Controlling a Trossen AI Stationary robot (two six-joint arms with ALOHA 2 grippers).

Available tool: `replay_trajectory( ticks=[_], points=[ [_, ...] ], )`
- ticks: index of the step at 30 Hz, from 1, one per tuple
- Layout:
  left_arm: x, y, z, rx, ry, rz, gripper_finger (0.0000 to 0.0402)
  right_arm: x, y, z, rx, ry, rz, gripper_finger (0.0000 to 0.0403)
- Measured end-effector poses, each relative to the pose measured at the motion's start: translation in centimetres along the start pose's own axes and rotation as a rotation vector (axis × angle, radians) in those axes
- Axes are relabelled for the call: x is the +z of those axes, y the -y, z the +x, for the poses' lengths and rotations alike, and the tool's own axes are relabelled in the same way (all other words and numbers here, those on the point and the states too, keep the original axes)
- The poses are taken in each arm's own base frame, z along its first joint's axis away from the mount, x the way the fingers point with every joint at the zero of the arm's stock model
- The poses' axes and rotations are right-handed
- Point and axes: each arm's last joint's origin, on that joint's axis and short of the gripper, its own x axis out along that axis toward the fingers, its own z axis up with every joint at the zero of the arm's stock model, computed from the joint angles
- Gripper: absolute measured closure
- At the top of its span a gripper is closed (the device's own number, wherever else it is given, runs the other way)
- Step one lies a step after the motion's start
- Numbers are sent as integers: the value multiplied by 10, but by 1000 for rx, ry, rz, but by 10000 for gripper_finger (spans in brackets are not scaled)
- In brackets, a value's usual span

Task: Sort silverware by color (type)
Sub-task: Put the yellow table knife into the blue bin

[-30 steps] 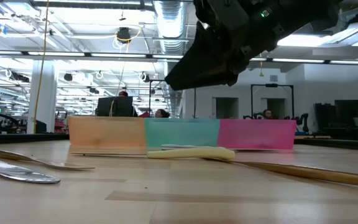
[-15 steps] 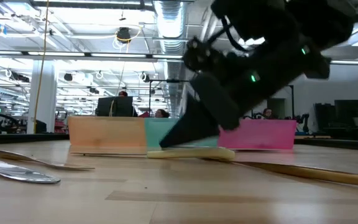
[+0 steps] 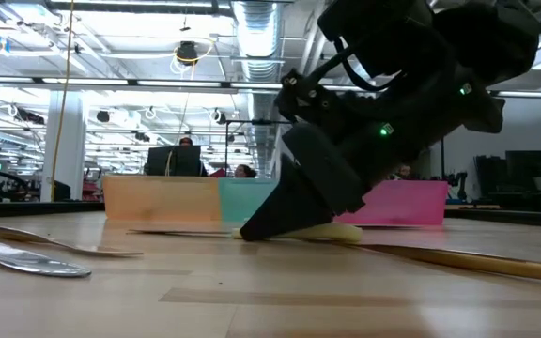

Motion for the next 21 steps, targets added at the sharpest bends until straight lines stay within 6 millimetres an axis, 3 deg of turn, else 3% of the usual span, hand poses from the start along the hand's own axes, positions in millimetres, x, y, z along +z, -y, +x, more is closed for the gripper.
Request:
replay_trajectory(
  ticks=[8, 14, 21],
  points=[
    [-3, 4, 4, -13, -5, -64, 231, -1, 6, 1, -30, -36, 68, 335],
    [1, 6, 3, -99, 27, -125, 231, -1, 6, 2, -25, -21, 80, 336],
    [2, 4, 3, -52, 35, -13, 240, 5, 4, 3, 6, 45, 165, 336]
  ],
)
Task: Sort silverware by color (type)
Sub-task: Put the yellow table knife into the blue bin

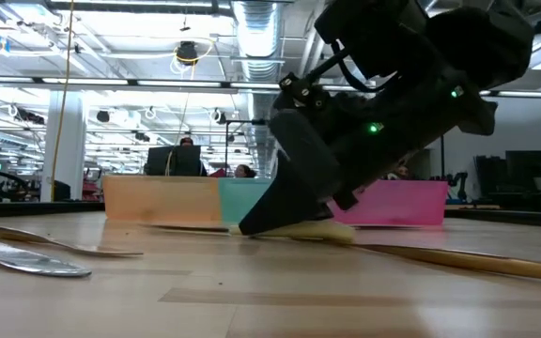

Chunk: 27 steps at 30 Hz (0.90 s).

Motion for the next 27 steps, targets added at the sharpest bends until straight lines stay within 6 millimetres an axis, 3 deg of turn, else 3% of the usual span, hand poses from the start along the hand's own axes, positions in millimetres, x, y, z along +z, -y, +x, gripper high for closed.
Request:
replay_trajectory(
  ticks=[7, 12, 19, 22, 27],
  points=[
    [-9, -10, -4, 45, -25, 25, 265, 14, 9, 7, 15, 83, 76, 336],
    [-49, -38, -26, 69, 14, -102, 289, 27, 24, 15, 25, 119, 120, 336],
    [-114, -77, -64, 172, 115, -425, 312, 50, 51, 25, 27, 208, 191, 336],
    [-116, -81, -66, 274, 103, -424, 312, 64, 64, 32, 28, 222, 219, 333],
    [-110, -85, -67, 413, 149, -441, 312, 107, 77, 40, 76, 310, 189, 332]
  ],
)
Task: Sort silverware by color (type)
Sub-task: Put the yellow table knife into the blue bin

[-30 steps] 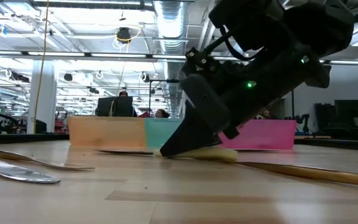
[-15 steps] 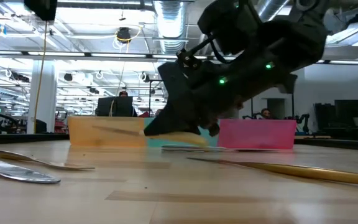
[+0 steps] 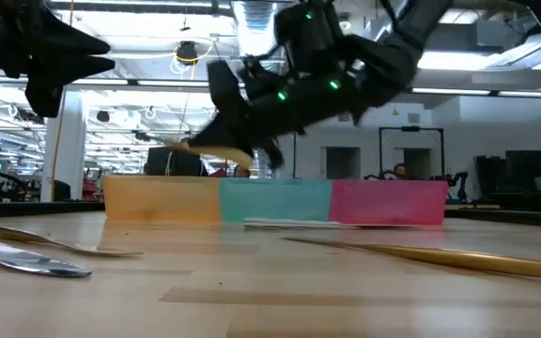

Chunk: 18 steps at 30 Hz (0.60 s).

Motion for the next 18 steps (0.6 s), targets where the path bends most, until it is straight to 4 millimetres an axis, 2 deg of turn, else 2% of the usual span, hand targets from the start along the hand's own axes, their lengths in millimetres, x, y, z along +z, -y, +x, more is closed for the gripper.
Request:
replay_trajectory(
  ticks=[4, 9, 14, 18],
  points=[
    [0, 0, 0, 16, 7, -20, 312, 28, 2, 12, -6, 41, -91, 331],
    [0, 0, 0, 16, 7, -17, 312, 46, 12, 22, -76, -30, -125, 330],
    [0, 0, 0, 16, 7, -41, 313, 57, 24, 27, -115, -58, -163, 330],
    [1, -1, 0, 33, 14, -30, 313, 61, 24, 28, -119, -81, -196, 329]
  ],
)
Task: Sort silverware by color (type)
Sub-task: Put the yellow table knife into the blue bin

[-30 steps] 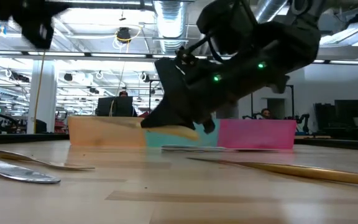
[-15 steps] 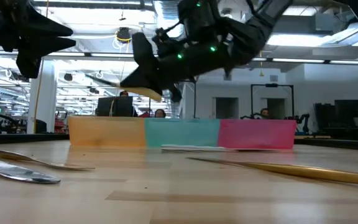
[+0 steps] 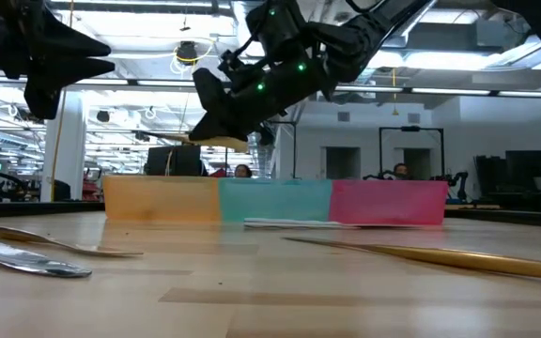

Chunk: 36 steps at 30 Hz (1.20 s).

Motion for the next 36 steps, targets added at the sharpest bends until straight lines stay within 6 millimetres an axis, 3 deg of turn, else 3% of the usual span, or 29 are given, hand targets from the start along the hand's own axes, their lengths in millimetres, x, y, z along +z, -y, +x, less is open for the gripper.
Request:
replay_trajectory(
  ticks=[8, 16, 19, 25, 31, 36],
  points=[
    [0, -3, 0, 97, 32, 35, 313, 1, 7, 2, -32, -45, -27, 329],
    [1, -5, -1, 181, 54, 110, 313, 20, 34, -8, -136, -59, 4, 329],
    [2, -2, 0, 81, 30, 148, 313, 33, 45, -17, -179, -55, 12, 329],
    [18, 14, -3, -349, 87, 237, 313, 38, 64, -25, -300, -92, 29, 329],
    [32, 4, -7, -226, 159, 171, 313, 34, 74, -25, -325, -152, 27, 329],
    [43, 1, -15, -445, 214, 100, 313, 33, 74, -25, -329, -164, 23, 329]
  ],
)
